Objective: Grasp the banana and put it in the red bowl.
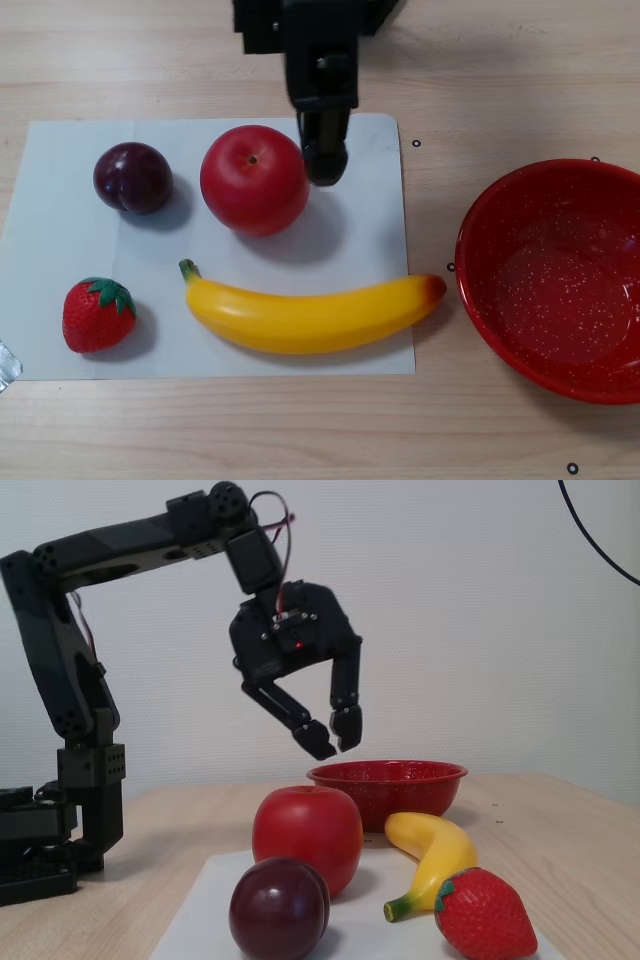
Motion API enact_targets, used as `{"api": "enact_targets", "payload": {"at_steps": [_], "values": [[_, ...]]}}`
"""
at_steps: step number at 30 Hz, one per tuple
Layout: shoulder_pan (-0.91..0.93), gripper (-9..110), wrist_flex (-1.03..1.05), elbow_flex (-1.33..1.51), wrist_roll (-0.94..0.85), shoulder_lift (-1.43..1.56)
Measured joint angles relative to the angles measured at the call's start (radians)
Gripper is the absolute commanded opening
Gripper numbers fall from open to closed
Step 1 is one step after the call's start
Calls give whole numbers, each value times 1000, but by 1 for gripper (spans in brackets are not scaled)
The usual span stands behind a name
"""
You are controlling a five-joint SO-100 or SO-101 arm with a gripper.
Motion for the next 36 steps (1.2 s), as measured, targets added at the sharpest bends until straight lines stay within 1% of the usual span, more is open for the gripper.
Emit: {"api": "enact_targets", "payload": {"at_steps": [5,10,18,24,30,36], "values": [[-15,7,15,-124,0,-123],[-25,22,51,-229,0,-224],[-25,38,83,-391,-21,-390],[-17,42,48,-445,-35,-488],[-23,42,-2,-548,-35,-594],[-31,42,-8,-655,-35,-698]]}}
